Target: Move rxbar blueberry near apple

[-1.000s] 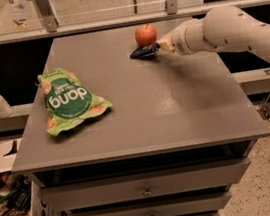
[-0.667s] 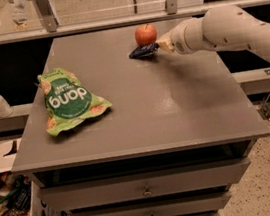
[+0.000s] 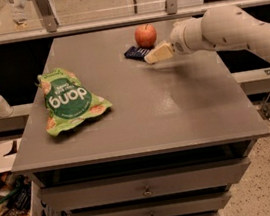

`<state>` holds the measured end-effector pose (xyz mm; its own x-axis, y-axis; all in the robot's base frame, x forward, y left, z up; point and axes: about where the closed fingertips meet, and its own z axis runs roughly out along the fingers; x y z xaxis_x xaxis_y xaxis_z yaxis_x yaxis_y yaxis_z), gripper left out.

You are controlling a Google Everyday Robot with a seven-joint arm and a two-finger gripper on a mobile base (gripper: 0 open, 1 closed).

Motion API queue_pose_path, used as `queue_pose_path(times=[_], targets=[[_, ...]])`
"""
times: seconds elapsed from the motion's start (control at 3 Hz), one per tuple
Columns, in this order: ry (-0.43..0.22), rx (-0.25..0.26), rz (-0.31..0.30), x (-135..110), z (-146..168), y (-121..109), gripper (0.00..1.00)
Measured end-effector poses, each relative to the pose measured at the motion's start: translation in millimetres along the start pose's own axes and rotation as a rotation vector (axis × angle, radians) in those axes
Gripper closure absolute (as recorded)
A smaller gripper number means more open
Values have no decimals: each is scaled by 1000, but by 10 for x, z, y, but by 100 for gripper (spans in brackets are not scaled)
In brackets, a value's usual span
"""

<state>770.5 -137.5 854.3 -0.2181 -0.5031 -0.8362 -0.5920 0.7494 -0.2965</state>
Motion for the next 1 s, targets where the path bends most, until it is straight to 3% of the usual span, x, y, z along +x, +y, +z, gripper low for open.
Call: queue_pose_path(times=[0.33, 0.67, 1.0], targets=[[-12, -4, -5, -20, -21, 29, 0], [-70, -59, 4, -93, -33, 142, 0], [-166, -193, 7, -224, -73, 406, 0]])
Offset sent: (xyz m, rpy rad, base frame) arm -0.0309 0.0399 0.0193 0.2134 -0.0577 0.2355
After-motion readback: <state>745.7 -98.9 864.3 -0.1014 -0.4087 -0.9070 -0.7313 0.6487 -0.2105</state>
